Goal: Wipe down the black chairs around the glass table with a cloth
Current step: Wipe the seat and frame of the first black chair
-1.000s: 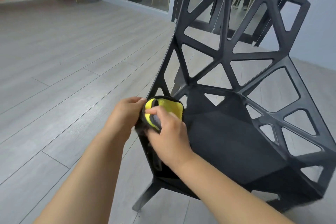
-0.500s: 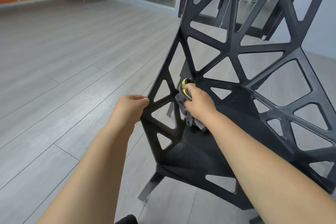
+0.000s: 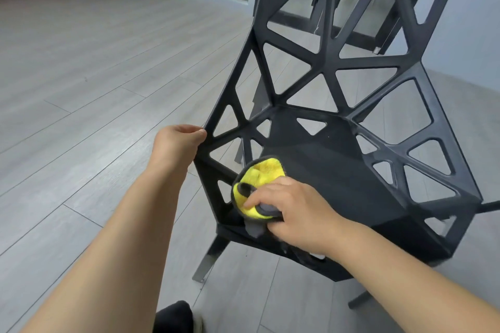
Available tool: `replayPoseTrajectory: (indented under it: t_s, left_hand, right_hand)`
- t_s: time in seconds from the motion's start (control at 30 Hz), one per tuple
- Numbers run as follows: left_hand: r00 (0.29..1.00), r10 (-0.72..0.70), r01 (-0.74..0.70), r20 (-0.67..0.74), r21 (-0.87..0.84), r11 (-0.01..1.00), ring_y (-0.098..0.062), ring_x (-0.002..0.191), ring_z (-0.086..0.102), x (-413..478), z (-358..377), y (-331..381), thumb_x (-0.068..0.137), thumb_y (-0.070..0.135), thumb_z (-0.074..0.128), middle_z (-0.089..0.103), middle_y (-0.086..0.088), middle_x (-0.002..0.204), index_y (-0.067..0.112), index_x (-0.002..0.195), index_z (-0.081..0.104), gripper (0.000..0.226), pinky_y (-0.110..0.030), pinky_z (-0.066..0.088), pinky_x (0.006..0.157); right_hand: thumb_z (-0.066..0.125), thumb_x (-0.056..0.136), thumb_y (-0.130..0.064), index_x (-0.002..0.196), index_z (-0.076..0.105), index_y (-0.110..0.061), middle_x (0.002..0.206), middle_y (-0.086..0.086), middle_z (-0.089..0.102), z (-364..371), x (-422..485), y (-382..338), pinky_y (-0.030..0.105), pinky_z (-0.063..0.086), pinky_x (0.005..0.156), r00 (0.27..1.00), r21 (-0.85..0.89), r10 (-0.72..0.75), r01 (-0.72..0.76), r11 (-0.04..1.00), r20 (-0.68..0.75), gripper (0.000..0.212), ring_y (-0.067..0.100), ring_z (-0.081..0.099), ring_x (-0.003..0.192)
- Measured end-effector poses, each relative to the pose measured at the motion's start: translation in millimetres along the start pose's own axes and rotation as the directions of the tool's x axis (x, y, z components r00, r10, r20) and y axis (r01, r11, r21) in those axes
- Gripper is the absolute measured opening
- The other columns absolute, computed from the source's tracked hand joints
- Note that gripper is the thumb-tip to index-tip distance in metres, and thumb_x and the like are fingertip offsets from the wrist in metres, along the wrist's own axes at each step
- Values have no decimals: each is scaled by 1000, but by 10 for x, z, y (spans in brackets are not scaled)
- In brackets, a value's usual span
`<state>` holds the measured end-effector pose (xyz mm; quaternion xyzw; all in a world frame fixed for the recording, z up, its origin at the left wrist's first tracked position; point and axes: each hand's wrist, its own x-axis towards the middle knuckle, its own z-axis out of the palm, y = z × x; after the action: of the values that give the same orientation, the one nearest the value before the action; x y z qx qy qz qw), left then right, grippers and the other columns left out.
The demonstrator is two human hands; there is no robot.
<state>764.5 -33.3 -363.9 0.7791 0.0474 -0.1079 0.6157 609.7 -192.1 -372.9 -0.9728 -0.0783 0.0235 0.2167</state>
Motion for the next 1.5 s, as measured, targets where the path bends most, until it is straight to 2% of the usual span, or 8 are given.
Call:
replayPoseTrajectory:
  t_s: [0.17, 0.3, 0.4, 0.63, 0.83, 0.93, 1.07, 1.5]
  left_hand:
    - [999, -46, 46, 19, -23, 999, -25, 87, 63, -35, -58, 9, 87, 13, 60, 66, -8, 85, 15, 86, 69, 9, -38, 54, 85]
    - [997, -49, 49, 51, -13, 999, -27, 90, 66, -68, -136, 55, 88, 0, 52, 67, -16, 96, 4, 99, 68, 20, -30, 56, 69]
    - [996, -48, 50, 77, -25, 998, -26, 84, 68, -85, -198, 75, 87, -8, 48, 68, -19, 96, -1, 99, 66, 24, -27, 58, 61]
    - [992, -62, 60, 108, 18, 998, -27, 82, 66, -48, -234, 124, 89, -3, 49, 67, -17, 93, -1, 98, 66, 19, -29, 58, 68]
    - [997, -71, 71, 21, 0, 997, -31, 85, 65, 9, -209, 138, 95, 27, 33, 69, -7, 72, 8, 89, 53, 28, -44, 52, 89]
    - [997, -72, 72, -18, -18, 997, -32, 88, 65, 43, -215, 115, 95, 33, 30, 69, -8, 69, 6, 89, 52, 35, -46, 49, 92]
    - [996, -92, 91, -17, -22, 996, -28, 90, 65, 87, -206, 81, 96, 39, 27, 70, -7, 70, 4, 118, 50, 48, -46, 46, 96]
    - [999, 40, -41, 9, 148, 988, -29, 101, 59, -26, -192, 92, 94, 43, 32, 66, -12, 104, 10, 98, 61, 45, -45, 43, 98]
  right_hand:
    - [64, 72, -4, 122, 49, -55, 110, -18, 65, -445, -8, 228, 22, 48, 81, 945, 439, 303, -223, 870, -120, 73, 5, 62, 93]
    - [64, 77, -53, 143, 6, -56, 131, -21, 44, -346, 118, 449, 34, 38, 96, 879, 195, 473, -474, 859, 53, 88, 8, 40, 120]
    - [58, 79, -59, 146, 13, -49, 155, -11, 21, -41, 168, 348, 39, 39, 98, 893, 11, 449, -449, 893, -20, 81, 17, 31, 137]
    - [58, 81, -48, 144, 26, -41, 138, -5, 39, 447, 72, -325, 35, 43, 92, 929, -155, 229, -282, 947, -292, 71, 21, 41, 127]
    - [64, 82, -28, 139, 39, -33, 134, -5, 47, 546, 699, -519, 32, 44, 90, 802, 350, 331, -164, 922, -497, 62, 18, 50, 117]
    - [63, 82, -22, 132, 49, -26, 134, -3, 50, 499, 1064, -581, 32, 44, 91, 755, 420, 342, -98, 902, -560, 52, 20, 48, 114]
    - [61, 82, -18, 119, 55, -23, 126, -3, 52, 423, 1211, -323, 31, 37, 86, 759, 347, 351, -175, 921, -548, 39, 23, 39, 105]
    - [57, 84, -16, 118, 50, -24, 123, 1, 52, 120, 1209, 257, 40, 45, 83, 813, -7, 355, -403, 915, -461, 36, 28, 47, 106]
